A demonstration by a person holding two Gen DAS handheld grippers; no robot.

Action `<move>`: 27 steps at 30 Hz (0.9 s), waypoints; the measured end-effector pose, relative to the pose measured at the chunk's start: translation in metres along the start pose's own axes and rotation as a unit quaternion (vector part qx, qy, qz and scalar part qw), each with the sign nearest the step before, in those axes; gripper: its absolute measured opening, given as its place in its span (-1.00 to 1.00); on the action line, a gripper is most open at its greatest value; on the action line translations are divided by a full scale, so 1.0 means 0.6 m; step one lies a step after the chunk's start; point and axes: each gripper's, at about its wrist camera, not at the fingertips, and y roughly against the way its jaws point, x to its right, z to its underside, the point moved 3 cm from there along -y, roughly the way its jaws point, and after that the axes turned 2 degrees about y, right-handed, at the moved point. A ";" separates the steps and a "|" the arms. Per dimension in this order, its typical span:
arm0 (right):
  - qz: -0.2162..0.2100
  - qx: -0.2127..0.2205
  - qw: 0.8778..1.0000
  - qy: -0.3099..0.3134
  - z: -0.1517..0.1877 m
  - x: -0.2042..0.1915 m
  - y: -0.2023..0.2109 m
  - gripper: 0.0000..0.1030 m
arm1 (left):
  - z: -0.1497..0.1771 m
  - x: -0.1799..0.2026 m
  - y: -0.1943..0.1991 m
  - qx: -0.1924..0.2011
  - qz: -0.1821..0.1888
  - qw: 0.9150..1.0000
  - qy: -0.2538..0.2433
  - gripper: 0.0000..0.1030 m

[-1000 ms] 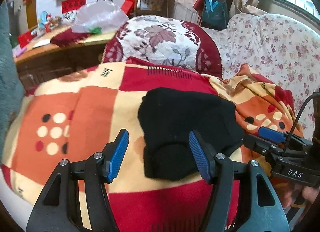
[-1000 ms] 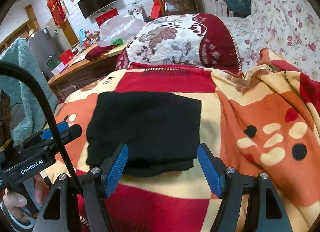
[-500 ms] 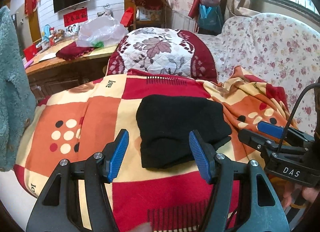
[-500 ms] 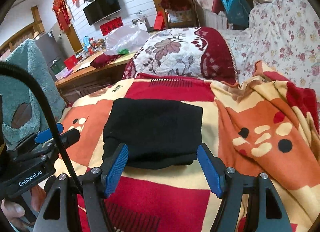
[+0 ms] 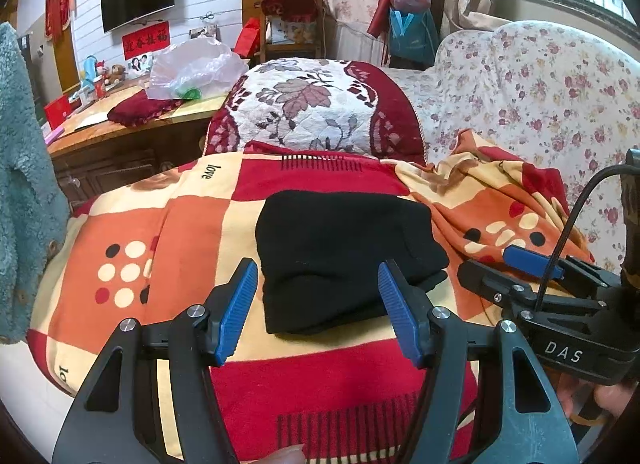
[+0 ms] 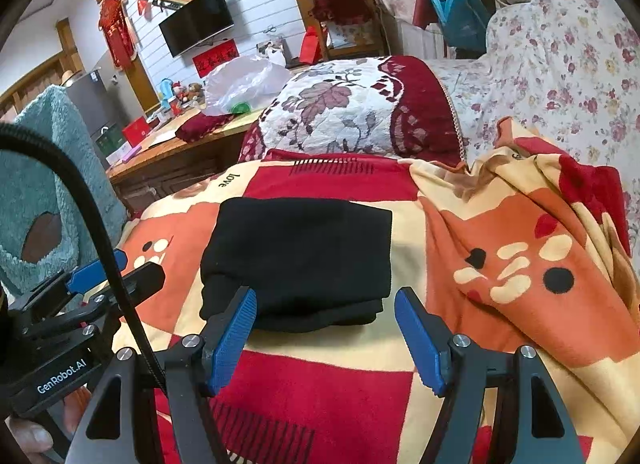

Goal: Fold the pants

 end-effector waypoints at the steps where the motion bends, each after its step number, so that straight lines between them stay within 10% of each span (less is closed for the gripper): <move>1: -0.001 -0.001 1.000 -0.001 0.001 0.000 -0.001 0.35 | 0.000 0.000 0.000 0.000 0.001 1.000 0.000 0.22; 27: -0.007 -0.022 1.000 -0.008 0.011 -0.004 -0.021 0.35 | 0.009 0.004 -0.007 0.008 -0.006 1.000 0.003 0.22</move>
